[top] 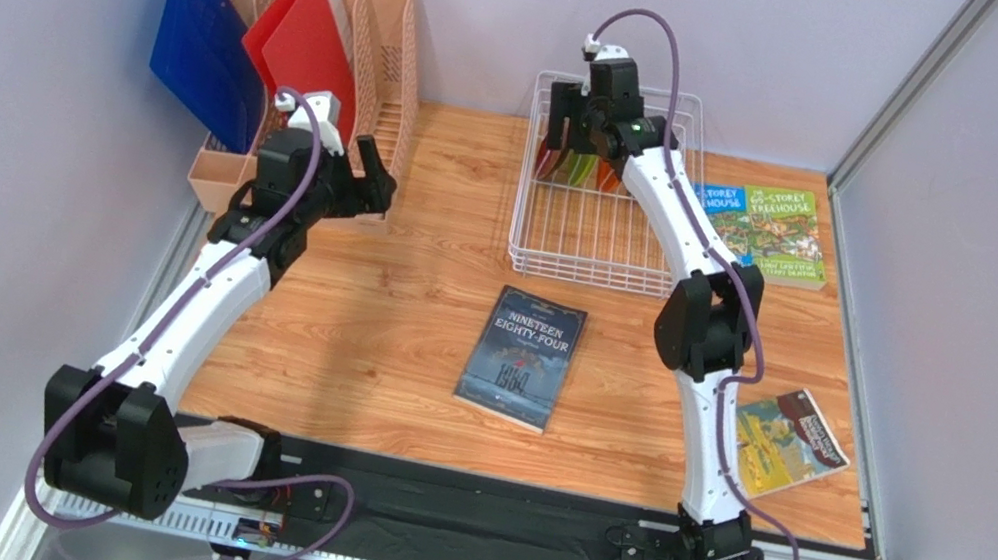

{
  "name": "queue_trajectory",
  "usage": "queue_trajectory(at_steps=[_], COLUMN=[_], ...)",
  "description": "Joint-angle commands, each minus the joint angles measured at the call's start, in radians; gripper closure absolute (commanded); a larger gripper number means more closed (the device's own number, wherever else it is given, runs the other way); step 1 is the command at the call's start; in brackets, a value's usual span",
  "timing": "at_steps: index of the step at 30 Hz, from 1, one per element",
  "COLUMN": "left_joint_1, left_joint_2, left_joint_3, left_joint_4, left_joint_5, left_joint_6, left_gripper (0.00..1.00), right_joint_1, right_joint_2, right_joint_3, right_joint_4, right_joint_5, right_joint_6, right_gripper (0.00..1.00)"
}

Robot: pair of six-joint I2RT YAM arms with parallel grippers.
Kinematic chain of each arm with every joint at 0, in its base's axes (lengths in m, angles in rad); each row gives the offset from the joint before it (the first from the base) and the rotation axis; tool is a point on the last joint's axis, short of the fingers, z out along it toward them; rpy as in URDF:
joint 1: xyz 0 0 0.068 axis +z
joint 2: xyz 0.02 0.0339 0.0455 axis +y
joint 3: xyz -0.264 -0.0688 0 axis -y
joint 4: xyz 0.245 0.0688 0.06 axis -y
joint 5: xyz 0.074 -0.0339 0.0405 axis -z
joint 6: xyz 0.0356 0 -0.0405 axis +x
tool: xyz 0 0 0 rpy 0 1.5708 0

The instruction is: Unload the plates from the dish rack

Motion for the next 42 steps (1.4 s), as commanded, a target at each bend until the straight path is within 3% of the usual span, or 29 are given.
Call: queue_trajectory(at_steps=[1,10,19,23,27,29,30,33,42], left_joint_1=[-0.004,-0.004,-0.004,-0.004,-0.004,-0.004,-0.004,-0.004,-0.004], left_joint_2=[0.002,0.032,0.057,0.069,0.074,0.071,0.071,0.069,0.069], left_joint_3=[-0.009,-0.009,-0.014,-0.020,-0.018,-0.018,-0.018,-0.018,-0.014], left_joint_4=[0.058,0.077,0.100,0.098,0.094,0.091,0.089,0.084,0.061], left_joint_5=[-0.024,-0.035,-0.041,-0.081,-0.095,-0.104,-0.105,-0.116,-0.151], left_joint_6=[0.002,0.005,0.011,0.014,0.020,0.025,0.028,0.033,0.037], left_gripper=[0.09,0.09,0.08,0.08,0.08,0.08,0.08,0.07,0.06], right_joint_1=[0.004,0.006,0.013,0.027,0.044,0.053,0.056,0.069,0.125], right_joint_2=[0.058,0.146,0.227,0.250,0.270,0.278,0.278,0.273,0.230], right_joint_3=[0.087,0.138,0.188,0.192,0.192,0.187,0.179,0.161,0.129], right_joint_4=[0.073,0.127,0.236,0.262,0.276,0.291,0.300,0.342,0.509], right_joint_5=[0.030,0.075,0.134,0.183,0.285,0.322,0.337,0.383,0.591], right_joint_6=[-0.038,-0.062,-0.086,-0.104,-0.121,-0.131,-0.137,-0.170,-0.278], right_gripper=[0.21,0.25,0.37,0.50,0.75,0.79,0.88,0.99,1.00])
